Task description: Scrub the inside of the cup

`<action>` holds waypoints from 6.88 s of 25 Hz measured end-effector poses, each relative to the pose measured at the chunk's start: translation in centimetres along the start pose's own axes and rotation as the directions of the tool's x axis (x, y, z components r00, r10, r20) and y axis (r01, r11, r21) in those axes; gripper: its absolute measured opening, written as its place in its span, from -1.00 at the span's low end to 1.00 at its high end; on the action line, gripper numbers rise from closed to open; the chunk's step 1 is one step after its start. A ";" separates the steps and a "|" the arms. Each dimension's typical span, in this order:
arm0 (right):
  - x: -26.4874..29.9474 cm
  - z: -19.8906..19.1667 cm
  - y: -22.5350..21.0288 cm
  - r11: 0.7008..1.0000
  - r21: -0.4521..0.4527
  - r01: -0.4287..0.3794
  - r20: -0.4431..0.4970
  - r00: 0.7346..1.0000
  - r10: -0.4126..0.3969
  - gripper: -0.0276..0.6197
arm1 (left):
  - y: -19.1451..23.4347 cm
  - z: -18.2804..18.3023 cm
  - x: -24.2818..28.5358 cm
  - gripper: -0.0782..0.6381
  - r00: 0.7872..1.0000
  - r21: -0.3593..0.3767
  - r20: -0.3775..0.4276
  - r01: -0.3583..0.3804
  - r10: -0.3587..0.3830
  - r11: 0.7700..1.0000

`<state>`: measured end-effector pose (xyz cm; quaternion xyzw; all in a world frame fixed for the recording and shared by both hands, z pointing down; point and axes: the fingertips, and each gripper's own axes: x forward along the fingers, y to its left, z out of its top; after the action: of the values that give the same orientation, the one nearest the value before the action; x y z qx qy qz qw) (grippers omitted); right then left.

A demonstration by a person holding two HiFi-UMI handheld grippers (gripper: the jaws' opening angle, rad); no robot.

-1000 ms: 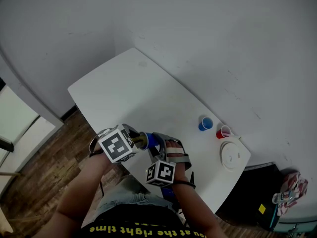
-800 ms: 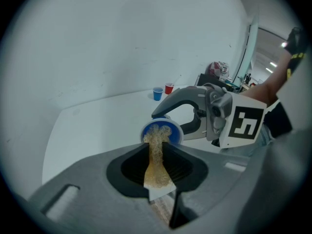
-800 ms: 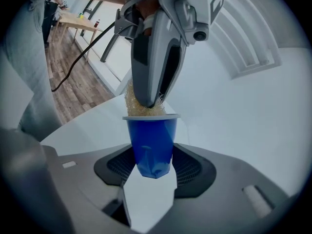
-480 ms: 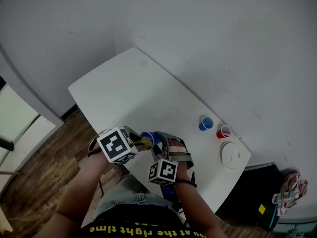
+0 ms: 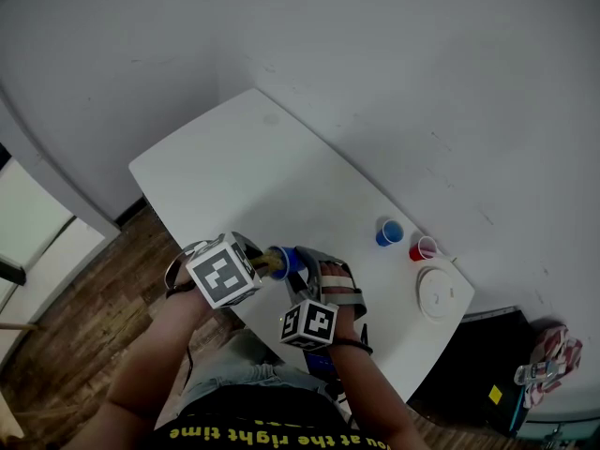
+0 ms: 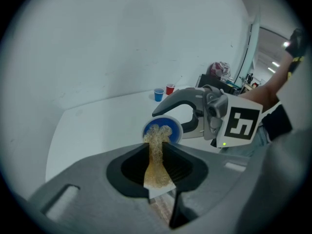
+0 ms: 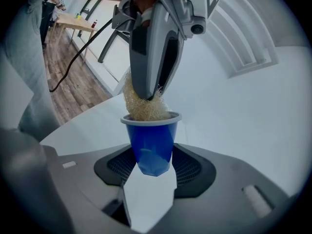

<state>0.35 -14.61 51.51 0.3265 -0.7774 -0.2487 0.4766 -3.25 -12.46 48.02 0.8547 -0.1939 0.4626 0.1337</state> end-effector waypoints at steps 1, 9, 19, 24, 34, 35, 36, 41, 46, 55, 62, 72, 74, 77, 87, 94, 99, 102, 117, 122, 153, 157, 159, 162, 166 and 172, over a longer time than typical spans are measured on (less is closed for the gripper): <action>-0.1 -0.2 0.0 1.000 -0.011 -0.003 -0.008 1.000 0.003 -0.18 | -0.1 -0.2 0.0 -0.54 1.000 0.001 -0.009 0.006 -0.006 1.000; 0.1 -0.4 0.3 1.000 -0.027 -0.015 -0.023 1.000 0.015 -0.18 | -1.8 -0.2 -0.1 -0.54 0.996 -0.015 -0.001 0.094 -0.094 0.995; 0.0 0.2 0.1 1.000 -0.018 -0.012 -0.008 1.000 0.011 -0.18 | -0.1 0.6 -1.2 -0.54 0.998 -0.057 0.058 0.044 -0.040 0.997; 0.1 0.0 -0.1 1.000 -0.011 -0.002 -0.014 1.000 0.002 -0.18 | 0.4 -0.7 -1.0 -0.54 0.999 -0.071 0.026 0.032 -0.031 0.997; 0.3 -0.5 -0.3 1.000 0.008 0.002 -0.023 1.000 -0.002 -0.18 | -1.6 -0.6 -1.0 -0.54 0.992 -0.079 0.065 0.118 -0.113 0.990; 0.4 -0.5 -0.3 1.000 0.009 0.002 -0.021 1.000 -0.002 -0.18 | -1.7 -0.5 -1.0 -0.54 0.991 -0.078 0.071 0.122 -0.116 0.990; 0.4 -0.5 -0.2 1.000 0.011 0.001 -0.020 1.000 0.000 -0.18 | -1.8 -0.3 -1.1 -0.54 0.990 -0.076 0.078 0.124 -0.118 0.989; 0.3 -0.5 -0.1 1.000 0.016 -0.004 -0.021 1.000 0.005 -0.18 | -1.3 1.1 -1.7 -0.54 0.987 -0.080 0.126 0.105 -0.095 0.991; -0.1 0.0 -0.2 1.000 0.015 0.001 -0.011 1.000 -0.001 -0.18 | 0.2 0.9 -1.5 -0.54 0.994 -0.083 0.110 0.037 -0.028 0.996; 0.0 -1.5 -0.9 0.999 0.045 0.011 -0.022 1.000 -0.010 -0.18 | -0.9 0.0 -0.6 -0.53 0.996 -0.084 0.066 0.065 -0.059 0.994; 0.1 -1.5 -1.1 0.998 0.065 0.006 -0.017 1.000 -0.005 -0.18 | -2.1 1.9 -1.1 -0.54 0.985 -0.076 0.130 0.123 -0.112 0.990; -0.1 -1.6 -0.8 0.996 0.084 0.002 -0.005 1.000 -0.001 -0.18 | 0.2 2.8 -1.1 -0.53 0.986 -0.101 0.166 0.013 0.004 0.995; -0.1 -1.7 -0.9 0.997 0.080 0.002 -0.007 1.000 -0.002 -0.18 | 0.3 2.5 -0.9 -0.53 0.987 -0.105 0.161 0.006 0.011 0.994; -0.2 -1.7 -1.0 0.996 0.085 0.007 -0.003 1.000 -0.006 -0.18 | 0.6 2.1 -0.8 -0.53 0.989 -0.109 0.149 0.000 0.017 0.994; -0.5 -2.1 -2.4 0.995 0.096 0.029 -0.014 1.000 -0.027 -0.18 | 0.1 1.0 -0.8 -0.53 0.991 -0.107 0.135 0.028 -0.014 0.994; -0.7 -2.3 -2.8 0.989 0.149 0.022 -0.009 1.000 -0.021 -0.18 | -0.8 1.6 -1.2 -0.53 0.986 -0.094 0.158 0.062 -0.047 0.994; -0.7 -2.7 -2.9 0.980 0.198 0.016 -0.004 1.000 -0.015 -0.18 | -1.9 2.3 -1.4 -0.53 0.975 -0.093 0.201 0.116 -0.095 0.989; -0.7 -2.6 -3.1 0.974 0.225 0.009 0.005 1.000 -0.010 -0.18 | -2.1 2.7 -1.6 -0.53 0.970 -0.092 0.216 0.131 -0.108 0.987; -1.0 -2.6 -3.4 0.925 0.380 -0.032 0.056 0.998 0.012 -0.18 | -1.8 4.9 -3.4 -0.53 0.910 -0.095 0.402 0.147 -0.097 0.985; -0.9 -3.1 -3.8 0.887 0.458 -0.052 0.073 0.997 0.021 -0.18 | -1.2 4.9 -3.6 -0.53 0.902 -0.106 0.424 0.132 -0.076 0.986; -2.5 -3.6 -6.0 0.742 0.664 -0.087 0.188 0.981 -0.054 -0.19 | 1.5 5.2 -7.0 -0.53 0.747 -0.125 0.654 -0.052 0.122 0.991; -2.7 -3.4 -6.1 0.740 0.666 -0.097 0.203 0.978 -0.055 -0.19 | 1.8 4.6 -7.5 -0.54 0.721 -0.139 0.676 -0.081 0.155 0.987; -2.9 -3.4 -6.1 0.735 0.670 -0.103 0.214 0.975 -0.059 -0.19 | 2.1 4.3 -7.8 -0.53 0.709 -0.156 0.684 -0.091 0.174 0.984; -3.1 -3.5 -6.3 0.718 0.687 -0.110 0.226 0.972 -0.067 -0.19 | 2.6 3.8 -8.2 -0.53 0.687 -0.173 0.698 -0.109 0.200 0.979; -3.4 -3.4 -6.3 0.697 0.706 -0.125 0.243 0.967 -0.073 -0.19 | 3.1 3.2 -8.5 -0.53 0.662 -0.183 0.715 -0.130 0.223 0.974; -3.8 -3.6 -6.3 0.679 0.722 -0.131 0.254 0.964 -0.084 -0.19 | 3.3 2.0 -8.3 -0.54 0.637 -0.198 0.730 -0.153 0.249 0.968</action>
<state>6.59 -16.28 46.45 0.4431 -0.8725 0.0482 0.2002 -7.36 -14.48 40.13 0.9324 -0.3524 0.0694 0.0397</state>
